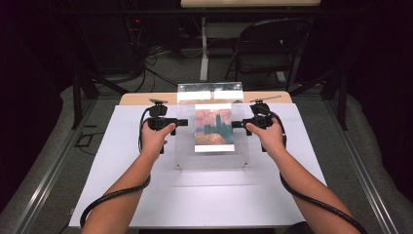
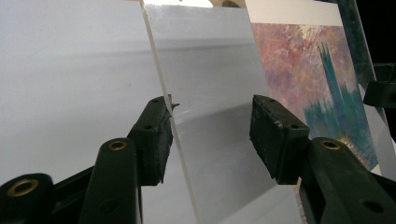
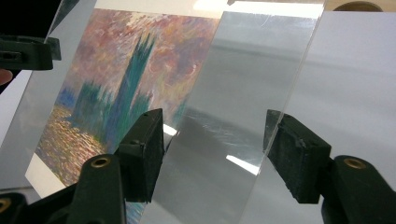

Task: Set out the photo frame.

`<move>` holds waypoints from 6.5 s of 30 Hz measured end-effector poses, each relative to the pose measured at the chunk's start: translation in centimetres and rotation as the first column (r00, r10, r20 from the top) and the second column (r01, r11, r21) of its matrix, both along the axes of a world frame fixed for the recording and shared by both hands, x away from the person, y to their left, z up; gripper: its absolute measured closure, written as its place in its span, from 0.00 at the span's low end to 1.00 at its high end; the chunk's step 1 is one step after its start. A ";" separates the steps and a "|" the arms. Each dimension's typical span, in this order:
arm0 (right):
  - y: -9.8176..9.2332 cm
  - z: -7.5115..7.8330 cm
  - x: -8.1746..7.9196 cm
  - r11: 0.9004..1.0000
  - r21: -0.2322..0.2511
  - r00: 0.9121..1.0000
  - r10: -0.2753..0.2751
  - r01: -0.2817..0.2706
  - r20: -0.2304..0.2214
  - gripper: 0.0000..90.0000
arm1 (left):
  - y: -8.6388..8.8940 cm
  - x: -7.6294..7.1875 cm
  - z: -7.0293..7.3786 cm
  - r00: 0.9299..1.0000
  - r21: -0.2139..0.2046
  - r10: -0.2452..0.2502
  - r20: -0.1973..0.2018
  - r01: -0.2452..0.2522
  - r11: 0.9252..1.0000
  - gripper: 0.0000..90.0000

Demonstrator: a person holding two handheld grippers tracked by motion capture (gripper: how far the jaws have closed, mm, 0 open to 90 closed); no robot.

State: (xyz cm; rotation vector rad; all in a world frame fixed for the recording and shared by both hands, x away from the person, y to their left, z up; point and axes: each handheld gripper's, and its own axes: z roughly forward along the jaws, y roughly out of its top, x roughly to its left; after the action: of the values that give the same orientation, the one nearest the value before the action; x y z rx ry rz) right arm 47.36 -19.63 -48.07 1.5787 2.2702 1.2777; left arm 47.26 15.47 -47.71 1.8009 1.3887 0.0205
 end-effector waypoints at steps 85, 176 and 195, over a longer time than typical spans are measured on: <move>-1.3 5.2 -14.2 0.989 -0.115 0.963 0.122 -0.097 0.241 0.71 | 1.9 -14.1 4.6 0.953 0.045 -0.152 0.260 0.146 0.988 0.75; -6.6 -4.4 -21.2 0.974 -0.208 0.946 -0.020 0.092 0.324 0.49 | 10.4 -20.6 -4.9 0.941 0.200 0.045 0.335 -0.117 0.973 0.44; -5.8 -6.3 -20.5 0.966 -0.257 0.964 0.057 0.012 0.261 0.47 | 10.1 -19.6 -6.8 0.963 0.224 0.024 0.270 -0.087 0.971 0.44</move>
State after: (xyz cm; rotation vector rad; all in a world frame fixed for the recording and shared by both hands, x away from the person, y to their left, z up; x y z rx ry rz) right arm 26.83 -25.38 -54.33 1.2170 2.1833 1.0726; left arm 27.64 25.53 -54.52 1.8683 1.2838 0.4575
